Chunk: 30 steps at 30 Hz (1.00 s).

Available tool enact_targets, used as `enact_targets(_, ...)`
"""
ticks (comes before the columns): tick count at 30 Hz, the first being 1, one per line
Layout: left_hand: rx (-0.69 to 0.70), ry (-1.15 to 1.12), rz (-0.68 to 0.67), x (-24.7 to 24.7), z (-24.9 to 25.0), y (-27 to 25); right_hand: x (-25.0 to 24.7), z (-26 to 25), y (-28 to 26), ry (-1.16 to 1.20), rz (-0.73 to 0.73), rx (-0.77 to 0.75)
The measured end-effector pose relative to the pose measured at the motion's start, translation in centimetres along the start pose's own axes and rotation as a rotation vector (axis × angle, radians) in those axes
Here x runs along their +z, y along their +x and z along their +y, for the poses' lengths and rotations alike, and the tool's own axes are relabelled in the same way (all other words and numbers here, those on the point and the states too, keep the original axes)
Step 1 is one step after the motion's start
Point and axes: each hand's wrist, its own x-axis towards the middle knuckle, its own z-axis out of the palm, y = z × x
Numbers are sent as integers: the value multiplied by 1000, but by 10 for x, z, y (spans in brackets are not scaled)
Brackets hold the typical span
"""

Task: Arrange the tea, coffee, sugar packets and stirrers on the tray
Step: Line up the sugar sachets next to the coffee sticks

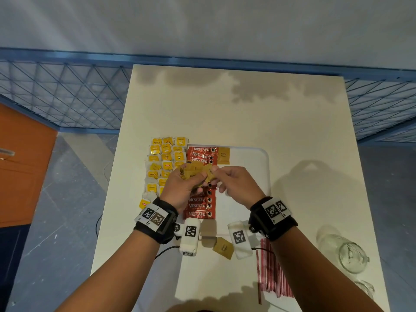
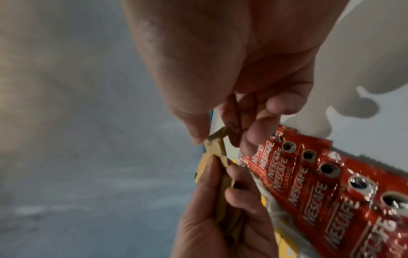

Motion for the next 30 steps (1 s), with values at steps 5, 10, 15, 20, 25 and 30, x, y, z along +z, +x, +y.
enact_targets(5,21,51,-32,6,-4,-9,1,1,-12,152,53,-58)
enact_targets(10,22,97,-68,12,-6,-20,-1,4,-17,128,88,-100)
enact_targets(15,10,56,-50,14,-5,-23,-7,7,-22,74,9,-121)
enact_targets(20,7,45,-41,18,-6,-20,-2,13,-23,144,128,-38)
enact_targets(25,-9,31,-54,23,-9,-15,-2,17,-24,164,192,0)
enact_targets(30,-73,-54,-63,26,-4,-11,-13,12,-12,155,310,-40)
